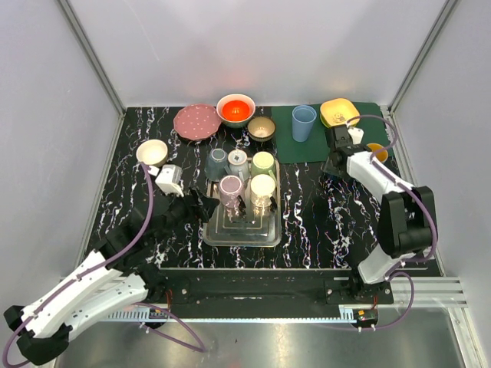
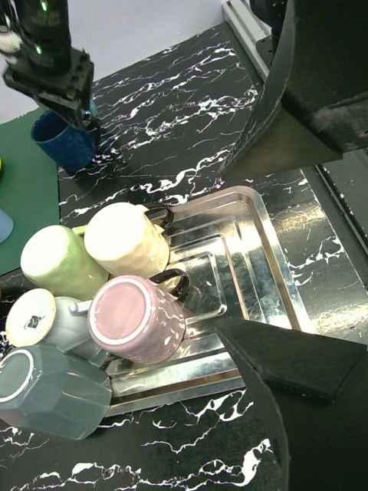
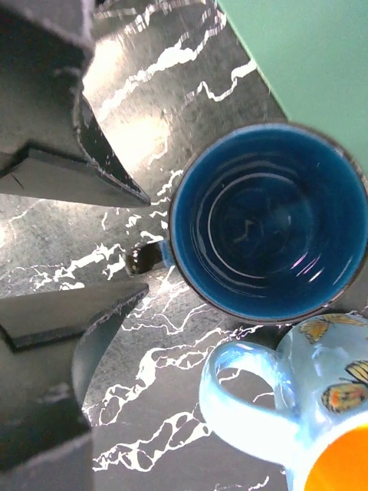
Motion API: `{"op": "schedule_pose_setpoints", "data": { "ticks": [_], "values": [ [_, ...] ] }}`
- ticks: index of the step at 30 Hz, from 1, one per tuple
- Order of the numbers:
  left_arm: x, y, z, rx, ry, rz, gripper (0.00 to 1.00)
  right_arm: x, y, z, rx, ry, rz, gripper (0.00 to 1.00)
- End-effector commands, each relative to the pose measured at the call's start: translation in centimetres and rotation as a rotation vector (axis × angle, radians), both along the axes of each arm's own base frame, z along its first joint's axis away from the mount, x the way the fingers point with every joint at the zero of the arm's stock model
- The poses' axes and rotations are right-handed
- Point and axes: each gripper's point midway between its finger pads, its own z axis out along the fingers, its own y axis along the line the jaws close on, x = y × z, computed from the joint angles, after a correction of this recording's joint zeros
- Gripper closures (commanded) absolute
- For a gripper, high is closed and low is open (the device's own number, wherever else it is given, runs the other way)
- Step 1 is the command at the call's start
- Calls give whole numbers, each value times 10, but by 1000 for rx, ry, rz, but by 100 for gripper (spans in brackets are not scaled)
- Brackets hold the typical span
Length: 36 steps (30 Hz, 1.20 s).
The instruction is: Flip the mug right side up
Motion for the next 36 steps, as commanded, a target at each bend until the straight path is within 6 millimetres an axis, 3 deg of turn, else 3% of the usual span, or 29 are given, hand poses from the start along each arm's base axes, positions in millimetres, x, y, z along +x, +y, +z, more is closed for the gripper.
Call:
{"op": "schedule_pose_setpoints", "data": {
  "ticks": [1, 2, 4, 6, 7, 8, 10, 11, 12, 13, 14, 20, 24, 27, 28, 36],
  "values": [
    [6, -2, 3, 3, -15, 10, 16, 10, 15, 63, 51, -173, 11, 49],
    [8, -2, 2, 5, -8, 19, 3, 7, 18, 76, 65, -201, 19, 49],
    [12, 0, -2, -3, 13, 62, 1, 0, 43, 94, 104, -241, 83, 48],
    [14, -1, -7, -21, 40, 85, 1, -5, 80, 136, 221, -400, 200, 48],
    [15, -4, -17, -15, 59, 82, 1, -19, 105, 130, 266, -405, 293, 45],
    [17, -9, -15, -36, 44, 74, 1, -34, 127, 146, 357, -452, 385, 33],
    [21, -16, -30, -38, 69, 68, 1, -50, 149, 137, 449, -458, 451, 20],
    [25, -19, -30, -71, 74, 86, 3, -62, 161, 138, 534, -454, 485, 19],
    [27, -22, -32, -78, 79, 89, 5, -69, 164, 123, 563, -442, 497, 18],
    [28, -27, -41, -75, 98, 80, 6, -80, 171, 124, 610, -436, 538, 18],
    [32, -33, -38, -108, 96, 82, 7, -89, 177, 119, 646, -410, 576, 17],
    [41, -41, -61, 14, 202, 104, 8, -122, 195, 67, 559, -234, 752, 14],
    [38, -45, -65, 58, 244, 75, 1, -125, 206, 60, 462, -203, 809, 12],
    [31, -41, -69, 50, 239, 58, 1, -120, 212, 50, 376, -157, 838, 12],
    [28, -39, -64, 32, 224, 52, 1, -115, 209, 40, 333, -129, 821, 12],
    [13, -19, -65, 37, 185, 47, 1, -84, 217, 31, 187, -88, 831, 21]
  ]
}}
